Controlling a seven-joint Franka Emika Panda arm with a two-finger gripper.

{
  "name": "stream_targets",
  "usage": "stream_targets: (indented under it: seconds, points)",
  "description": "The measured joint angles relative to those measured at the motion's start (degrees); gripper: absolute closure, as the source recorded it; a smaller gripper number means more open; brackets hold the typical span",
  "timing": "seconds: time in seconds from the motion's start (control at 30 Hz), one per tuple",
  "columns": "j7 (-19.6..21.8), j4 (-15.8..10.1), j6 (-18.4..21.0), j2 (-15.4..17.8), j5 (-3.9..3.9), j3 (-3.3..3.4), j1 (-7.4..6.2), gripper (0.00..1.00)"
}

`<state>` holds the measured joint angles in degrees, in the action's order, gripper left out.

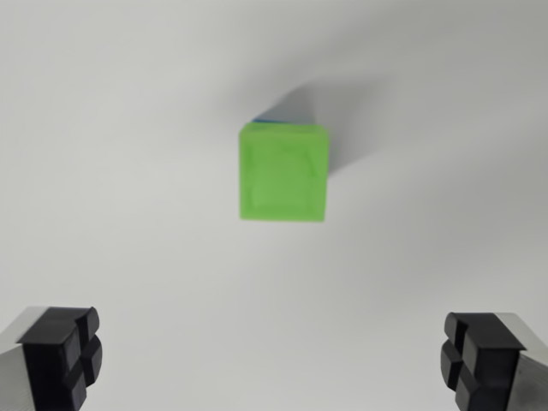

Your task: Stack cube

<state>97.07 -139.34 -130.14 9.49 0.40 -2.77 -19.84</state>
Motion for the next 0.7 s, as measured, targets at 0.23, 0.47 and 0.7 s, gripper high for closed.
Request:
stream_targets:
  seconds: [0.23,0.47,0.7]
  points:
    - [-0.1,2.1,4.4,2.2,0.05,0.0,0.0,0.0]
    - [-0.1,4.3,8.3,3.9,0.09,0.01,0.0,0.0]
    - [-0.1,6.3,11.3,5.0,0.1,0.03,0.0,0.0]
